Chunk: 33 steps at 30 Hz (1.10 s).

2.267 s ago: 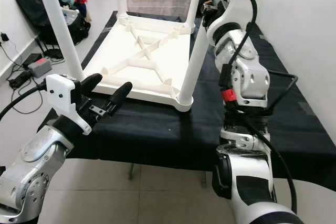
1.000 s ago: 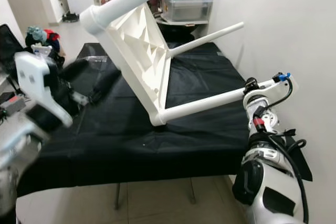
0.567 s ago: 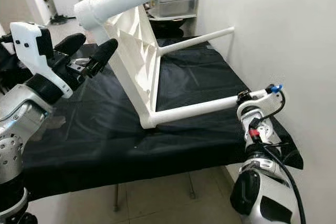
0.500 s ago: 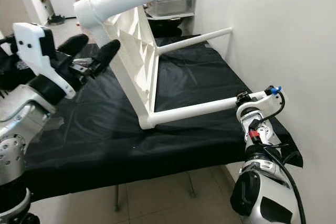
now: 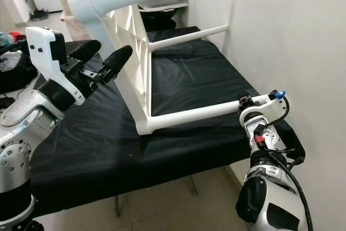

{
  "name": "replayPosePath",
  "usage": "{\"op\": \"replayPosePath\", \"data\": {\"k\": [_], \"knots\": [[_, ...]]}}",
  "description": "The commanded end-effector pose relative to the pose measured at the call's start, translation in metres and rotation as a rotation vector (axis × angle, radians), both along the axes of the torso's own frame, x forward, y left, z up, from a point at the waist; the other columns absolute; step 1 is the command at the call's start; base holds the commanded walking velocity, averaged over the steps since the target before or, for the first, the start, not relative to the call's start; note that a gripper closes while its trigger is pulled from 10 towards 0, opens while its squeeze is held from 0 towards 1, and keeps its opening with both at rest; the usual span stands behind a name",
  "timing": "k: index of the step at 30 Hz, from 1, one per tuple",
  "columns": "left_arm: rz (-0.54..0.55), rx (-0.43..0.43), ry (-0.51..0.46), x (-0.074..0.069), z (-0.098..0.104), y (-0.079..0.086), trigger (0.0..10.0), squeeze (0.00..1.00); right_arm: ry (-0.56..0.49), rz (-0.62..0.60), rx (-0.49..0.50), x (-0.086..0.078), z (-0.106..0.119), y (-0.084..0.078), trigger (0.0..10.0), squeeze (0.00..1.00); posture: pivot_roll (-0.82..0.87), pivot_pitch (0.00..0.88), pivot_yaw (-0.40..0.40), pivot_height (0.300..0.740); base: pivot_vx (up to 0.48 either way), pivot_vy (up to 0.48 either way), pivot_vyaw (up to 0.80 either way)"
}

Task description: Building children table

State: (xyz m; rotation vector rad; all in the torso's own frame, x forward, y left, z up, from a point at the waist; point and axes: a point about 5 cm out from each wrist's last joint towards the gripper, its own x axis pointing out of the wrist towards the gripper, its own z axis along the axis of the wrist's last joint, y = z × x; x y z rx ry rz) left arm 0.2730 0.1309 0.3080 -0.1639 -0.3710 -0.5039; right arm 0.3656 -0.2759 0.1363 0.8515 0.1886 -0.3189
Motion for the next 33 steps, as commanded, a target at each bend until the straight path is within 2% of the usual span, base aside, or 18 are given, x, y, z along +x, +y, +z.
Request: {"op": "replayPosePath", "data": {"k": [1,8,9,10,11,12,14,15,17,18,19,22,25,27,28,30,33], "knots": [[-0.013,-0.002,0.001,-0.002,0.002,-0.002,10.0,0.00,0.753,0.271,-0.309,-0.083,-0.137,0.026,10.0,0.00,0.01,0.326,0.034,0.740,0.000,0.000,0.00],[-0.047,-0.004,0.023,-0.008,-0.001,-0.009,10.0,0.00,0.708,0.316,-0.339,-0.074,-0.130,0.031,10.0,0.00,0.01,0.365,0.027,0.740,0.000,0.000,0.00],[-0.047,-0.008,0.027,-0.009,-0.002,-0.009,10.0,0.00,0.674,0.332,-0.349,-0.071,-0.126,0.031,10.0,0.35,0.01,0.366,0.023,0.740,0.000,0.000,0.00],[-0.048,-0.012,0.032,-0.010,-0.003,-0.011,10.0,0.00,0.613,0.353,-0.357,-0.064,-0.119,0.030,10.0,1.00,0.01,0.364,0.019,0.740,0.000,0.000,0.00],[-0.049,-0.014,0.036,-0.010,-0.004,-0.011,10.0,0.00,0.571,0.368,-0.362,-0.060,-0.114,0.030,10.0,1.00,0.01,0.363,0.019,0.740,0.000,0.000,0.00],[-0.049,-0.014,0.036,-0.010,-0.004,-0.011,10.0,0.00,0.571,0.368,-0.362,-0.060,-0.114,0.030,10.0,1.00,0.01,0.363,0.019,0.740,0.000,0.000,0.00],[-0.051,-0.021,0.040,-0.010,-0.005,-0.013,10.0,0.00,0.444,0.410,-0.414,-0.049,-0.098,0.028,10.0,1.00,0.00,0.362,0.016,0.740,0.000,0.000,0.00],[-0.051,-0.021,0.040,-0.010,-0.005,-0.013,10.0,0.00,0.444,0.410,-0.414,-0.049,-0.098,0.028,10.0,1.00,0.00,0.362,0.016,0.740,0.000,0.000,0.00],[-0.056,-0.027,0.043,-0.011,-0.005,-0.014,10.0,0.00,0.336,0.444,-0.444,-0.043,-0.084,0.025,10.0,1.00,-0.01,0.356,0.015,0.740,0.000,0.000,0.00],[-0.056,-0.027,0.043,-0.011,-0.005,-0.014,10.0,0.00,0.336,0.444,-0.444,-0.043,-0.084,0.025,10.0,1.00,-0.01,0.356,0.015,0.740,0.000,0.000,0.00],[-0.060,-0.033,0.044,-0.011,-0.005,-0.014,10.0,0.00,0.261,0.472,-0.464,-0.044,-0.074,0.018,10.0,1.00,-0.02,0.351,0.012,0.740,0.000,0.000,0.00],[-0.063,-0.036,0.044,-0.011,-0.006,-0.015,10.0,0.00,0.211,0.497,-0.488,-0.050,-0.065,0.010,10.0,1.00,-0.02,0.346,0.011,0.740,0.000,0.000,0.00],[-0.065,-0.038,0.044,-0.011,-0.006,-0.015,10.0,0.00,0.172,0.495,-0.472,-0.055,-0.059,0.003,10.0,1.00,-0.03,0.342,0.010,0.740,0.000,0.000,0.00],[-0.072,-0.043,0.041,-0.011,-0.006,-0.017,10.0,0.00,0.140,0.463,-0.450,-0.066,-0.051,-0.012,10.0,1.00,-0.04,0.330,0.010,0.740,0.000,0.000,0.00],[-0.072,-0.043,0.041,-0.011,-0.006,-0.017,10.0,0.00,0.140,0.463,-0.450,-0.066,-0.051,-0.012,10.0,1.00,-0.04,0.330,0.010,0.740,0.000,0.000,0.00],[-0.078,-0.049,0.038,-0.010,-0.006,-0.020,10.0,0.00,0.031,0.459,-0.392,-0.081,-0.035,-0.027,10.0,1.00,-0.05,0.320,0.012,0.740,0.000,0.000,0.00],[-0.080,-0.051,0.037,-0.010,-0.006,-0.021,10.0,0.00,-0.012,0.460,-0.389,-0.087,-0.029,-0.031,10.0,1.00,-0.05,0.309,0.011,0.740,0.000,0.000,0.00]]}}
